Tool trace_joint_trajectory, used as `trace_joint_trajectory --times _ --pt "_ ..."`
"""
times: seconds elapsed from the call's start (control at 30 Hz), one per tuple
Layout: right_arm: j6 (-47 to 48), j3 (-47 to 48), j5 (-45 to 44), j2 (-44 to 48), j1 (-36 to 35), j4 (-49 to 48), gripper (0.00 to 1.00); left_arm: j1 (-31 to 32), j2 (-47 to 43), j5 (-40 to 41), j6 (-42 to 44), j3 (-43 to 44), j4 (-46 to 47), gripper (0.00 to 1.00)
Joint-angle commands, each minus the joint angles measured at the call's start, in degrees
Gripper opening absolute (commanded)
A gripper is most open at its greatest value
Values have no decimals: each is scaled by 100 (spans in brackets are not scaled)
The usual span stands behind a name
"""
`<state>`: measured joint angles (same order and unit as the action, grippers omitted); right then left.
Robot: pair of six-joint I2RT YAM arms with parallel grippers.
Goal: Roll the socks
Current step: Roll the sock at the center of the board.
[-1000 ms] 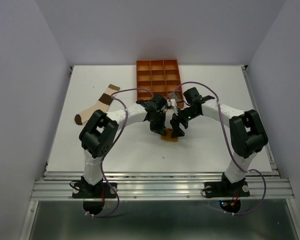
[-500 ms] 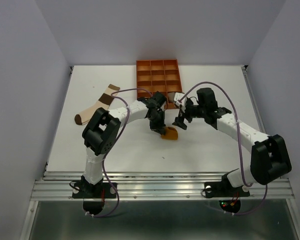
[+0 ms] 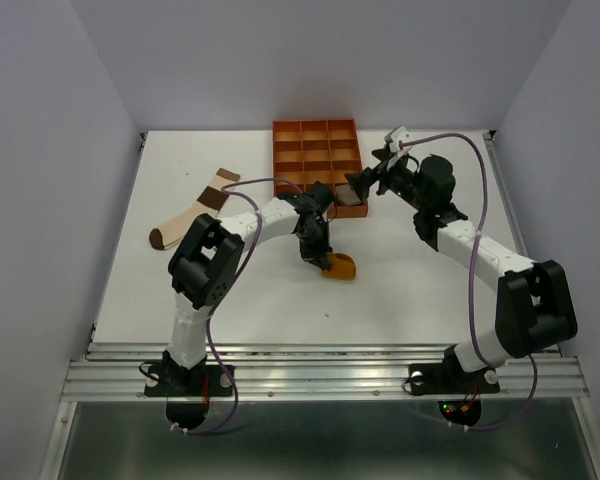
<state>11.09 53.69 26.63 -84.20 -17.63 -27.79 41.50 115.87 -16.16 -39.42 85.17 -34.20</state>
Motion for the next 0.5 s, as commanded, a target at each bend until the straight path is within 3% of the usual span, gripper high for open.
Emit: trace_joint_trajectory --times 0.0,0.1,0.27,0.47 --pt "-1758 397 -983 8 -13 -1379 100 -54 128 280 -75 -70 -597 0" --pt "-2190 -191 -1073 351 -13 -1301 100 -71 234 123 -75 -35 -650 0" --pt "-1778 -727 -1125 1457 -302 560 100 -107 348 -203 4 79 -851 0" --pt "-1875 -1545 -940 2469 -899 1547 100 -194 296 -668 119 -114 -1124 0"
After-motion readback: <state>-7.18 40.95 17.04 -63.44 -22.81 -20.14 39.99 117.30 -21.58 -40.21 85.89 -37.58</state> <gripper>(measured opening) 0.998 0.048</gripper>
